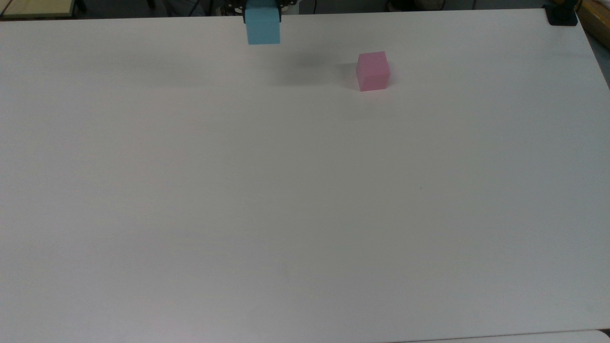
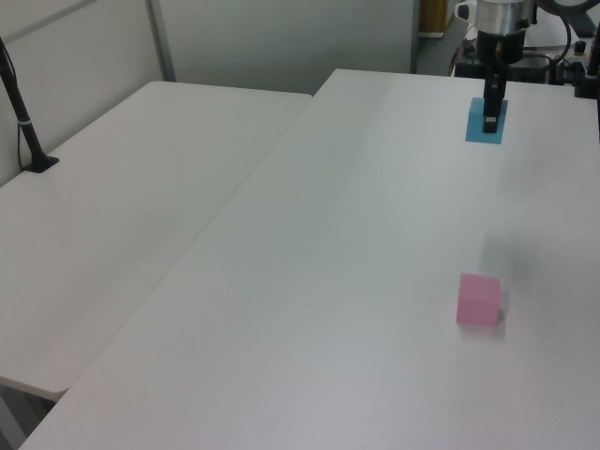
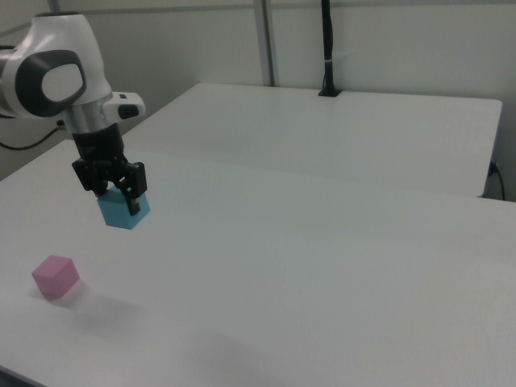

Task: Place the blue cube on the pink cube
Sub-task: 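Lift the blue cube up off the table, then carry the blue cube over the pink cube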

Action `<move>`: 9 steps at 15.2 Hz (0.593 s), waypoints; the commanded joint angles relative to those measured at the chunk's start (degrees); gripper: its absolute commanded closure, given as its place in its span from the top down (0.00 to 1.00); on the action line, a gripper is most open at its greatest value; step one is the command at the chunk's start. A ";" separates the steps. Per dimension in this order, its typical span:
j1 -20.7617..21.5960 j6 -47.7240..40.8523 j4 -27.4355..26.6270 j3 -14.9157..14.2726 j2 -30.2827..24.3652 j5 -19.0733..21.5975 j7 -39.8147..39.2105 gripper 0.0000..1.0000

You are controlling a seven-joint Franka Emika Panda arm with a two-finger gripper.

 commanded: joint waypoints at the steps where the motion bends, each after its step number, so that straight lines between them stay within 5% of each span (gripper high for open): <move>1: 4.99 -0.69 0.80 -0.31 0.12 0.22 2.32 0.29; 9: 16.25 -1.04 0.36 -0.66 -0.76 0.31 12.78 0.30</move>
